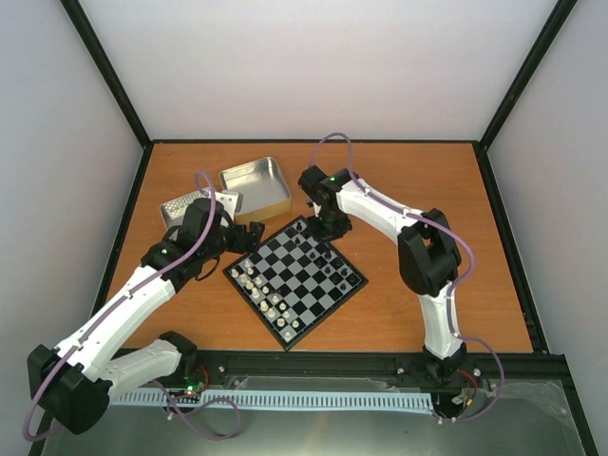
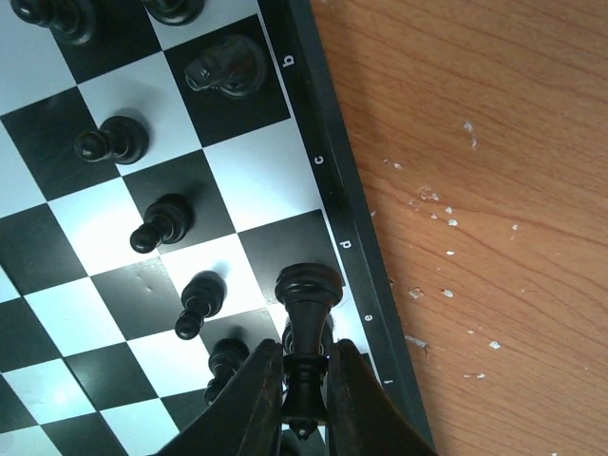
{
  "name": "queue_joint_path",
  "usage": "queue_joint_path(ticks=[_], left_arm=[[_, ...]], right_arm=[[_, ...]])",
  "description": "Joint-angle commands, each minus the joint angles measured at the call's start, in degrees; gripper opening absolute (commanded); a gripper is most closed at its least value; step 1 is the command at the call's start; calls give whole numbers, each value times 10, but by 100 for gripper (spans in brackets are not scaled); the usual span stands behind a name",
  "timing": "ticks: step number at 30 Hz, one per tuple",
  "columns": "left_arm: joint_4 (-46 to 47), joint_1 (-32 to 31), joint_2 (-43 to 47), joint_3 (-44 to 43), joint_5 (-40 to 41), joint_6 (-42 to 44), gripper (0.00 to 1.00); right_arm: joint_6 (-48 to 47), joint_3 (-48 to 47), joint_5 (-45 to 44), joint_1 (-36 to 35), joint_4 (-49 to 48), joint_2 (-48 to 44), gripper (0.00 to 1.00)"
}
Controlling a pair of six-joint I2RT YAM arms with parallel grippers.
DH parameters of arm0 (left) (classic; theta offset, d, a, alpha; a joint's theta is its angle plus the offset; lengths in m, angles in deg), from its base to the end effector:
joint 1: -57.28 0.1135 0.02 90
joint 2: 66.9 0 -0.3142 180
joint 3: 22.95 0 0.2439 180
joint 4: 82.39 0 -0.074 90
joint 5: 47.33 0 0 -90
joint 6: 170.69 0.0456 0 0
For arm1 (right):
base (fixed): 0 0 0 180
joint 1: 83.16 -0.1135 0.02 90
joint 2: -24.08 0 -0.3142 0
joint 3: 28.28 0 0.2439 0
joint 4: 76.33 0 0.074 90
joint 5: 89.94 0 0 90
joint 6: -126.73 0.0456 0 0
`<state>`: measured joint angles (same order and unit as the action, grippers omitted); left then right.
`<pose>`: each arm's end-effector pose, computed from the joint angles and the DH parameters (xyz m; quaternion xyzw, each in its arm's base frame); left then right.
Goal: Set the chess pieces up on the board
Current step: Place the chess piece on the chessboard.
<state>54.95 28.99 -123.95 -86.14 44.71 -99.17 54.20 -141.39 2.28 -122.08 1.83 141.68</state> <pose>0.1660 -0.0875 0.3321 0.0684 0.8903 -0.1640 0.4192 0.3288 0.2678 0.2543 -0.1869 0.9801 0.0473 0.0473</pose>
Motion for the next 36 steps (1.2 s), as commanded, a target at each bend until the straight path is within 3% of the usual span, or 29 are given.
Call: queue_joint_path(ticks=[1, 24, 36], left_arm=[[2, 3, 23, 6, 20, 15, 96], [2, 3, 32, 10, 20, 16, 96], [1, 3, 35, 12, 23, 18, 97]], right_arm=[[-17, -42, -9, -6, 54, 29, 12], [-53, -119, -32, -24, 111, 104, 13], [-48, -118, -28, -27, 115, 110, 21]])
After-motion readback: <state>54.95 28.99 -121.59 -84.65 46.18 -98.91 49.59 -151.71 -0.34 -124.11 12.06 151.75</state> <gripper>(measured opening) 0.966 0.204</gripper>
